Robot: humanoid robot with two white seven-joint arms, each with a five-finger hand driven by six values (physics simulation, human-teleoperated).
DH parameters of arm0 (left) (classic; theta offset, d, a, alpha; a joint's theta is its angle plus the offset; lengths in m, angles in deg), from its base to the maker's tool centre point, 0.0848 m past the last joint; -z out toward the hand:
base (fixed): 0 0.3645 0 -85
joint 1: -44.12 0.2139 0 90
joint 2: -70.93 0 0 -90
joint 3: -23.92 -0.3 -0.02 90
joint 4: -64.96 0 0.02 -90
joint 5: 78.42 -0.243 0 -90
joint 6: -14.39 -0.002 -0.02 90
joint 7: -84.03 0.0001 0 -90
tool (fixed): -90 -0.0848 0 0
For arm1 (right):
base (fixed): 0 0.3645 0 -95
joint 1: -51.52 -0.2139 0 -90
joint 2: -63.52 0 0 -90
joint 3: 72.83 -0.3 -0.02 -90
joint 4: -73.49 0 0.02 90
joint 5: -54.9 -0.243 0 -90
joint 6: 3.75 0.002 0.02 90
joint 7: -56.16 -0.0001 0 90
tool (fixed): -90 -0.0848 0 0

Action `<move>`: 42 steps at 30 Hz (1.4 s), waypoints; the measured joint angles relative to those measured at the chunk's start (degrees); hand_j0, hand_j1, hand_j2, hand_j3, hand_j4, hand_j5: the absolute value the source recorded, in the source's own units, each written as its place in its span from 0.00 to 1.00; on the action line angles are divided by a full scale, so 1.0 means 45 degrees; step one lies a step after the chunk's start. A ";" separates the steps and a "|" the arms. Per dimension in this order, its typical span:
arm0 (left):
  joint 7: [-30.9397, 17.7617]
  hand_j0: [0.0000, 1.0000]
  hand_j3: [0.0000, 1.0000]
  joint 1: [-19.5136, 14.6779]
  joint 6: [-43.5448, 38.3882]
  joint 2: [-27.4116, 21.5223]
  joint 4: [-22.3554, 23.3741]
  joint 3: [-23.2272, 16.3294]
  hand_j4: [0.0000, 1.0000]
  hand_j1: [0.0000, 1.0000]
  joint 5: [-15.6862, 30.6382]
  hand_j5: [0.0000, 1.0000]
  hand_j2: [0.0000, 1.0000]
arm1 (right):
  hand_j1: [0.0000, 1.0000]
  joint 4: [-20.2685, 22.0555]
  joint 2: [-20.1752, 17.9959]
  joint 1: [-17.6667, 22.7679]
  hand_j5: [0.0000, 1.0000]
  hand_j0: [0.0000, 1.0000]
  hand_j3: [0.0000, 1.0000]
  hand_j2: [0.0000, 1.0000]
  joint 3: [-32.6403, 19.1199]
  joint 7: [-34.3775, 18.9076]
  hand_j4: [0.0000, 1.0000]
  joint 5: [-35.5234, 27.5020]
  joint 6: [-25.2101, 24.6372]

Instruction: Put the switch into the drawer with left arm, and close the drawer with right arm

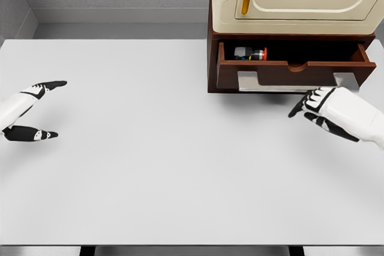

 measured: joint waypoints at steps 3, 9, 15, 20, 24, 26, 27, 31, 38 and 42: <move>0.0000 1.00 1.00 0.0000 0.0000 0.0000 0.0000 -0.0001 1.00 1.00 0.0007 1.00 1.00 | 0.54 -0.0073 0.0198 -0.0195 0.54 0.54 0.54 0.54 0.0068 -0.0013 0.54 0.0040 0.0001; 0.0000 1.00 1.00 0.0000 0.0000 0.0000 -0.0015 -0.0002 1.00 1.00 0.0016 1.00 1.00 | 0.54 -0.0465 0.0539 -0.0664 0.54 0.54 0.54 0.54 0.0228 -0.0012 0.54 0.0069 0.0000; 0.0000 1.00 1.00 0.0000 0.0000 0.0000 -0.0164 -0.0002 1.00 1.00 0.0009 1.00 1.00 | 0.55 -0.0836 0.0851 -0.0996 0.55 0.55 0.55 0.55 0.0318 -0.0014 0.55 0.0094 0.0000; -0.0006 1.00 1.00 0.0000 0.0000 0.0139 -0.0206 0.0010 1.00 1.00 0.0000 1.00 1.00 | 0.55 -0.1364 0.1050 -0.1817 0.55 0.55 0.55 0.55 0.0813 -0.0013 0.55 0.0104 0.0000; -0.0008 1.00 1.00 0.0000 0.0000 0.0195 -0.0218 0.0016 1.00 1.00 -0.0003 1.00 1.00 | 0.55 -0.1670 0.1242 -0.2129 0.55 0.55 0.55 0.55 0.1035 -0.0014 0.55 0.0112 0.0000; -0.0008 1.00 1.00 0.0020 0.0000 0.0204 -0.0236 0.0017 1.00 1.00 -0.0004 1.00 1.00 | 0.55 -0.1728 0.1356 -0.2168 0.55 0.55 0.55 0.55 0.1118 -0.0021 0.55 0.0116 0.0000; -0.0006 1.00 1.00 0.0000 0.0000 0.0207 -0.0247 0.0017 1.00 1.00 -0.0002 1.00 1.00 | 0.55 -0.1747 0.1395 -0.2460 0.55 0.55 0.55 0.55 0.1210 -0.0072 0.55 0.0128 0.0001; -0.0014 1.00 1.00 0.0020 0.0000 0.0213 -0.0273 0.0018 1.00 1.00 -0.0013 1.00 1.00 | 0.55 -0.1925 0.1638 -0.2715 0.55 0.55 0.55 0.55 0.1510 -0.0360 0.55 0.0097 0.0001; -0.0018 1.00 1.00 0.0020 0.0000 0.0214 -0.0288 0.0019 1.00 1.00 -0.0022 1.00 1.00 | 0.55 -0.2297 0.2025 -0.3125 0.55 0.55 0.55 0.55 0.1650 -0.0580 0.55 0.0098 0.0001; -0.0015 1.00 1.00 0.0020 0.0000 0.0226 -0.0400 0.0018 1.00 1.00 -0.0033 1.00 1.00 | 0.55 -0.2529 0.2231 -0.3301 0.55 0.55 0.55 0.55 0.1680 -0.0759 0.55 0.0110 0.0003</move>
